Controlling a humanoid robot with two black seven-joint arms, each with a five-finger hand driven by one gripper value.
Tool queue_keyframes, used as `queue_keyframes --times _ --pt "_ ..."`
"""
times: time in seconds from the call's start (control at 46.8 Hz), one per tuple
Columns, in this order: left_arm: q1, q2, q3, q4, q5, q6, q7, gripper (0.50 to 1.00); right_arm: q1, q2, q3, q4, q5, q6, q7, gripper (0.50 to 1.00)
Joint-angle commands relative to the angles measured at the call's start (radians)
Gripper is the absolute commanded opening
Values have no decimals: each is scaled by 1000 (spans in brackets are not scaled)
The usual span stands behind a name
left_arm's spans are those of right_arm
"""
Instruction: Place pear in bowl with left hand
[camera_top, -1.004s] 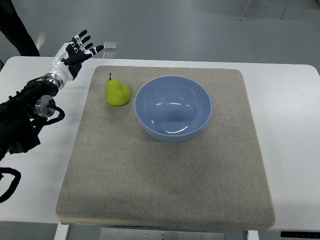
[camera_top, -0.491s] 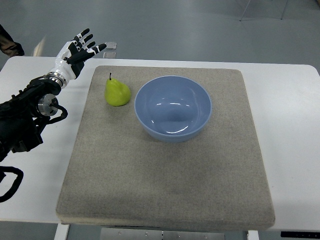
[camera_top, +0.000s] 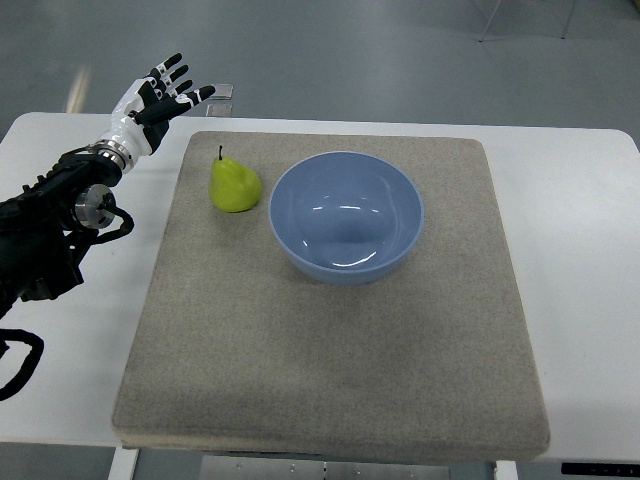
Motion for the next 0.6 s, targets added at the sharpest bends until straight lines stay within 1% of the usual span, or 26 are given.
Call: queue_keyframes --times 0.0,0.085,0.192,0.256,0.385,0.47,0.577 --pt "-2 5 30 -8 16 -8 2 988 0 0 0 1 0 0 0 924" --pt "-15 41 87 -36 60 -20 2 988 0 0 0 -1 0 0 0 924" --pt "-34 145 115 -146 146 -42 0 984 0 0 0 1 0 0 0 924" --pt "-37 186 115 -212 218 -43 0 981 0 0 0 -1 0 0 0 926" --pt "-57 266 115 -306 410 -54 0 979 0 0 0 1 0 0 0 924" --pt "-72 320 115 -375 542 -105 0 979 0 0 0 1 0 0 0 926" --pt "-100 354 115 -422 671 -181 0 979 0 0 0 -1 0 0 0 926"
